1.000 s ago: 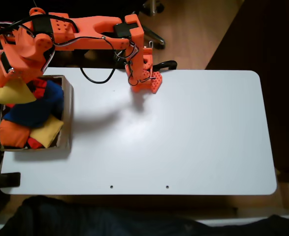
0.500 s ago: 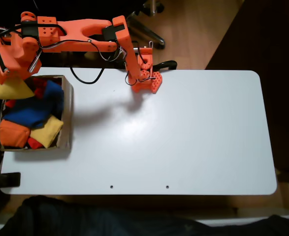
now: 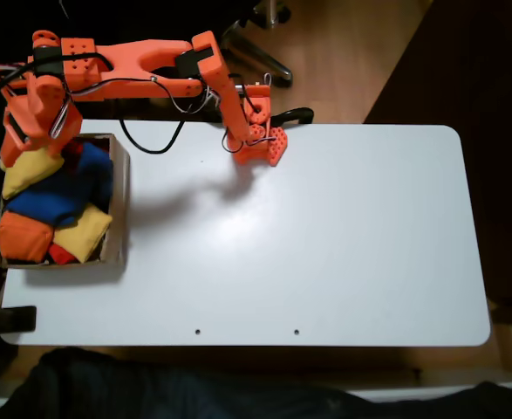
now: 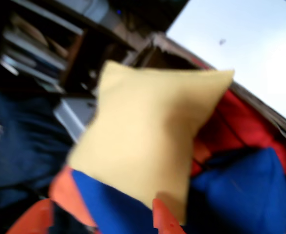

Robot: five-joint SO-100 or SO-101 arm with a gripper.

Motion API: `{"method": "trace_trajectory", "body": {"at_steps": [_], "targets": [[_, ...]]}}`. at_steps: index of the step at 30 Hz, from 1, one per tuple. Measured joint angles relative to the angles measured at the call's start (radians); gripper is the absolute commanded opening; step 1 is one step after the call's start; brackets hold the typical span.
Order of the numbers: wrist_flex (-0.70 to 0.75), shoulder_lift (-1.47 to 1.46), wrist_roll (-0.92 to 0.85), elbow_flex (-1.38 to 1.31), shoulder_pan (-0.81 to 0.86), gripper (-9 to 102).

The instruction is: Grasp a bag and put it in the box.

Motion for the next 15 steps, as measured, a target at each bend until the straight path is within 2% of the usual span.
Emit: {"method": "trace_trajectory", "body": {"at_steps": [10, 12, 15], "targets": [[0.041, 0.0, -0.008, 0.014, -0.021, 62], [0.041, 0.0, -0.009, 0.029, -0.028, 68], [0.041, 0.017, -0.009, 0.055, -0.034, 71]]}}
